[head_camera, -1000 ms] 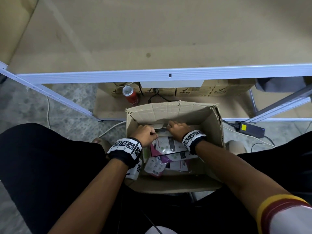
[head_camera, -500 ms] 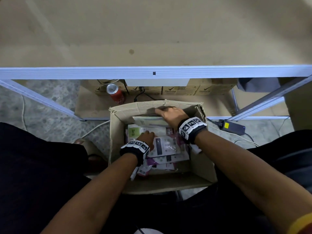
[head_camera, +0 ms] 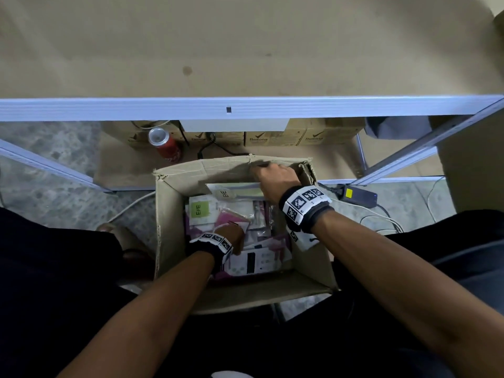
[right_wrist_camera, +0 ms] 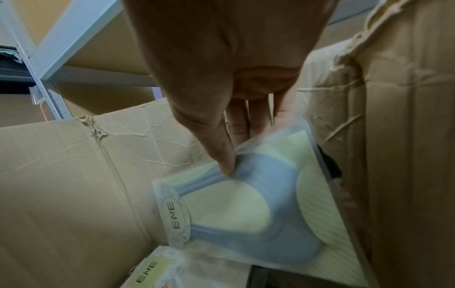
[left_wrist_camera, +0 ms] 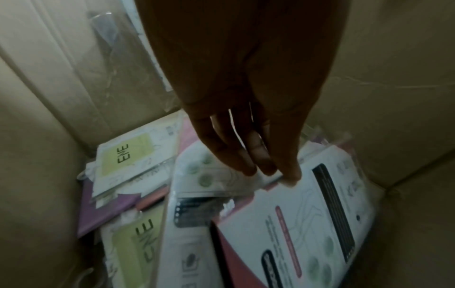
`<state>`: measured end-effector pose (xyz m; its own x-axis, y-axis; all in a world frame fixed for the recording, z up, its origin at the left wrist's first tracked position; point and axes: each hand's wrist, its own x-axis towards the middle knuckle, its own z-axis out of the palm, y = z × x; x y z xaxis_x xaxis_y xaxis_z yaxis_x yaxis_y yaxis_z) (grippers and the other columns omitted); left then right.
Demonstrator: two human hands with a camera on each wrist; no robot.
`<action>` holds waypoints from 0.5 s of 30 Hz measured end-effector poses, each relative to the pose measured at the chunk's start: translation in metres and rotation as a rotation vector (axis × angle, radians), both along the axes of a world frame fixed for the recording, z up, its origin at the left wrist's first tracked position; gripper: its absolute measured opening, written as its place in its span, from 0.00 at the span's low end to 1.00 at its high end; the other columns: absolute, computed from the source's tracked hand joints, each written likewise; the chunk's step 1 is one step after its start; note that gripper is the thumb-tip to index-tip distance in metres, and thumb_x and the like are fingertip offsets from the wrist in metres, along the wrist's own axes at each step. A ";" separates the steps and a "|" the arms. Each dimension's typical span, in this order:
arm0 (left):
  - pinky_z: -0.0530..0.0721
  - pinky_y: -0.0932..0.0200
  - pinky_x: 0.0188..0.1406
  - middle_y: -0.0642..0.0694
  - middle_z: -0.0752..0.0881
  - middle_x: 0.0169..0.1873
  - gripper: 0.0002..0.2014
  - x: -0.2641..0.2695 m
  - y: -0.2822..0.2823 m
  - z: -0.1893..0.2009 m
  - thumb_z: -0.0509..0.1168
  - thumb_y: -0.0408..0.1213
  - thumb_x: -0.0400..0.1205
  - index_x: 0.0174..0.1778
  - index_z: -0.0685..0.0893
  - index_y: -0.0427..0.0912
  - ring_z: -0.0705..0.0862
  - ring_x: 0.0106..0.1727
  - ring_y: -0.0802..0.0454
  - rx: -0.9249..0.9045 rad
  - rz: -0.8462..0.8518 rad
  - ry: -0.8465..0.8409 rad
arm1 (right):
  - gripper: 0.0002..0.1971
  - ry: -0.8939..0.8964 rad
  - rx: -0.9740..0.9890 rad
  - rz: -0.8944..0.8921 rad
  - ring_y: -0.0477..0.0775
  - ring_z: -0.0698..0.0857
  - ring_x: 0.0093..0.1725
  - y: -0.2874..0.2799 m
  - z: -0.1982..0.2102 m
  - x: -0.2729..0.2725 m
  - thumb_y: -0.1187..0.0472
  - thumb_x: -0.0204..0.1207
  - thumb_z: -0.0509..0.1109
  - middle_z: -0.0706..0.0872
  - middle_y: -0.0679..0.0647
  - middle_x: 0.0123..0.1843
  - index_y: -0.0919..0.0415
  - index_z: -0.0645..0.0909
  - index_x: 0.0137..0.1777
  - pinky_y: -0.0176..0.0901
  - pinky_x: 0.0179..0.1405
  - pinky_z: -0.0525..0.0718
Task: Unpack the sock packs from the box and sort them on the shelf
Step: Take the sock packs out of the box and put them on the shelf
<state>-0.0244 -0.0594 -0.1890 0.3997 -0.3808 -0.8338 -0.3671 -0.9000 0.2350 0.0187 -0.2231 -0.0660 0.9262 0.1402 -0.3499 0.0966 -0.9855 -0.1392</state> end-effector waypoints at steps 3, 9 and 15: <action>0.88 0.54 0.58 0.38 0.92 0.55 0.10 -0.009 -0.007 -0.003 0.77 0.29 0.75 0.52 0.94 0.35 0.90 0.58 0.43 0.042 0.024 0.075 | 0.13 0.049 0.001 -0.010 0.64 0.87 0.55 0.002 -0.001 -0.001 0.69 0.79 0.66 0.86 0.61 0.52 0.63 0.81 0.62 0.55 0.57 0.83; 0.86 0.47 0.62 0.30 0.88 0.60 0.13 -0.021 -0.017 -0.008 0.71 0.27 0.80 0.59 0.89 0.29 0.88 0.62 0.38 -0.015 -0.060 -0.019 | 0.14 0.067 0.030 -0.009 0.65 0.84 0.60 0.005 -0.003 -0.006 0.70 0.78 0.67 0.84 0.63 0.59 0.64 0.80 0.63 0.57 0.62 0.81; 0.86 0.44 0.60 0.30 0.88 0.59 0.14 -0.018 -0.018 0.002 0.67 0.26 0.81 0.62 0.86 0.28 0.87 0.62 0.36 -0.013 -0.132 -0.038 | 0.13 0.063 0.070 -0.042 0.63 0.83 0.62 0.002 0.005 -0.006 0.70 0.79 0.66 0.83 0.62 0.61 0.62 0.80 0.62 0.55 0.64 0.79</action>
